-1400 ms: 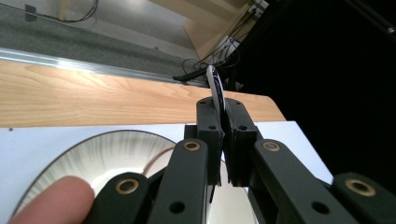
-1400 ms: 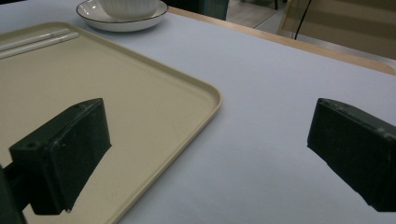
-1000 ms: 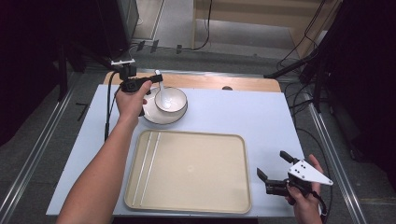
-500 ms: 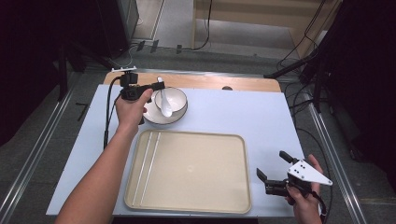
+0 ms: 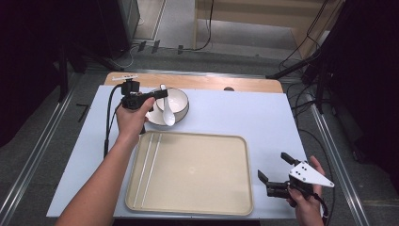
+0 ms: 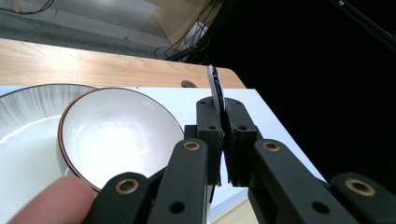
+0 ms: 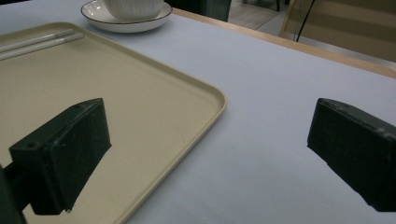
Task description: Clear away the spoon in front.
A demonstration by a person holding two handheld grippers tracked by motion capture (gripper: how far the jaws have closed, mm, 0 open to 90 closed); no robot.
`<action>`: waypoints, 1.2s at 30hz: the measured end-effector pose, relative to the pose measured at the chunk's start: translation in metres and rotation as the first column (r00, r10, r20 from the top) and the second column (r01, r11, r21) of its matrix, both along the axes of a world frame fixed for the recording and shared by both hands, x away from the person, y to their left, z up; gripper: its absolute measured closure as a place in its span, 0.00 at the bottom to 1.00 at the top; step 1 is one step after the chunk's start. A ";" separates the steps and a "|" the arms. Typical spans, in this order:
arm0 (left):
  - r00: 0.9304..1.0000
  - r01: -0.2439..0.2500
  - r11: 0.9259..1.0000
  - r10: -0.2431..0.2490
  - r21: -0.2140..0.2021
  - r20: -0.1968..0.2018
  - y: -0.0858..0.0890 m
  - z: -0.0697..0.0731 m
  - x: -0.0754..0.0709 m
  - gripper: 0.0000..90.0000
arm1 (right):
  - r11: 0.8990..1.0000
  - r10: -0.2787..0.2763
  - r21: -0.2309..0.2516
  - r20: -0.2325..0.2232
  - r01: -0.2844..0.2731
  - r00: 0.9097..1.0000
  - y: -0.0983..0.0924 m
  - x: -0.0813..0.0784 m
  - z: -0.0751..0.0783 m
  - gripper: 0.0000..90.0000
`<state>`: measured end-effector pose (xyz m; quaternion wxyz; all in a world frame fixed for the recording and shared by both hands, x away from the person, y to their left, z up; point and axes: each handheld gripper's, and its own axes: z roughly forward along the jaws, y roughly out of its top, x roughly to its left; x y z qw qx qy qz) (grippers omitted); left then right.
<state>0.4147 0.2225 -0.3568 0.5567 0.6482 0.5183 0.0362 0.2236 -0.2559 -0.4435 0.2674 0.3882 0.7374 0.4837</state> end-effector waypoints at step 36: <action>0.995 0.095 0.994 -0.097 -0.048 -0.036 -0.019 -0.035 -0.068 0.97 | 1.000 0.002 0.001 0.007 -0.002 1.000 0.002 -0.002 0.002 0.00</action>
